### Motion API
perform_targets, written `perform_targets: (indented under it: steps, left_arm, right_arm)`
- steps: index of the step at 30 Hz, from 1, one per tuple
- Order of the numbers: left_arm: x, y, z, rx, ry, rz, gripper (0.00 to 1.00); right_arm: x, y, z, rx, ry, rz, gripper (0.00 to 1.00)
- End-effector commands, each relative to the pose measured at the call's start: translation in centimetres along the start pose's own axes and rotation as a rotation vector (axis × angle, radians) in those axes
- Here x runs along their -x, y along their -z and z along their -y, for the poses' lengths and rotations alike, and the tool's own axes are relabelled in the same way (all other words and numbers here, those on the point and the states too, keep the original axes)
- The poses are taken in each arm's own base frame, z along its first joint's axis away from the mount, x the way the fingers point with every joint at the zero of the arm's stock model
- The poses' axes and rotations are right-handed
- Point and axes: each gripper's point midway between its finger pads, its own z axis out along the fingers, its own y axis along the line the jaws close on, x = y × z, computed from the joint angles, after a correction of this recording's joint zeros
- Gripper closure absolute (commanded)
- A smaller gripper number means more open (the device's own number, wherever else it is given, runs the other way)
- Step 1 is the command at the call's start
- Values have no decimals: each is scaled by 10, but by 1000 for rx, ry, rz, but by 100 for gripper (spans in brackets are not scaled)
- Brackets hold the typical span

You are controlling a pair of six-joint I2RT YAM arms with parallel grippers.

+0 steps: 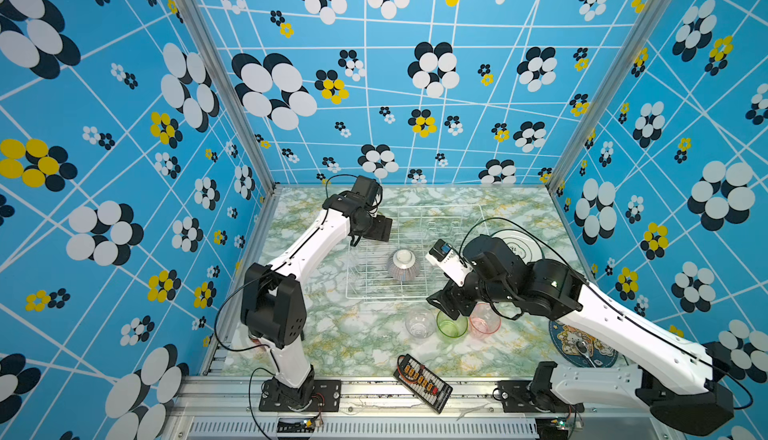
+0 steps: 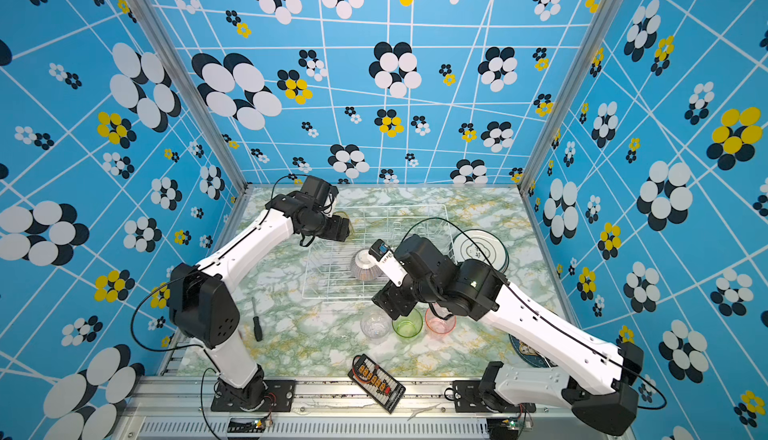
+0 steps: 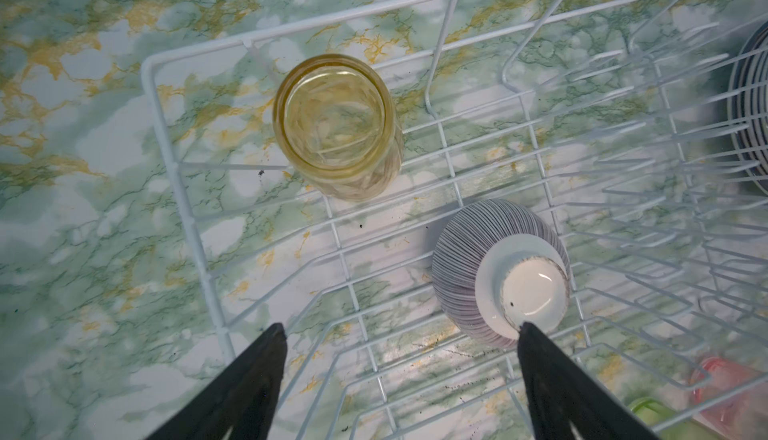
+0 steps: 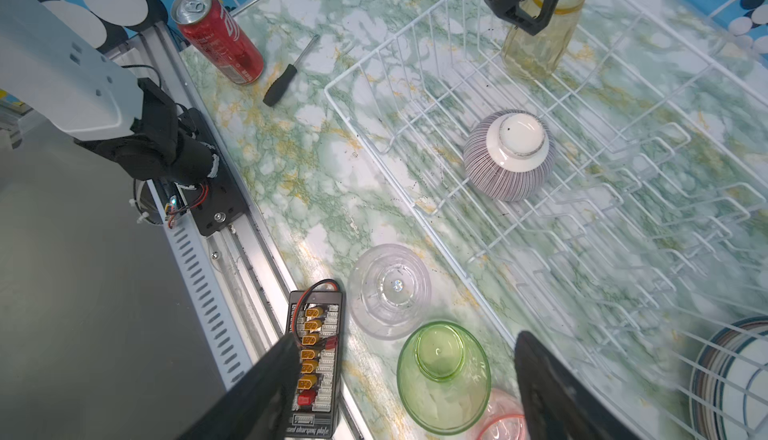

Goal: Unload the mixed dishes from the dish rack
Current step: 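Lower the left gripper onto the amber glass in the rack while the right gripper hovers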

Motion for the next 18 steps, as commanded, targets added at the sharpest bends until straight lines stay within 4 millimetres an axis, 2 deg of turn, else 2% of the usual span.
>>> perform_targets:
  steps: [1,6,11,18]
  left_arm:
    - [8,-16,-15,77,-16,-56,11]
    - [17,-44,-24,116,-14,-106,11]
    - [20,-60,-33,155,-10,-133,10]
    - [24,-79,-34,147,-7,-132,11]
  right_arm:
    - [-6,-6,9,-33,-44,5,17]
    - [-10,-7,14,-50,-48,13,16]
    - [-12,-11,18,-58,-45,4,15]
    - [-13,-17,24,-64,-49,0,14]
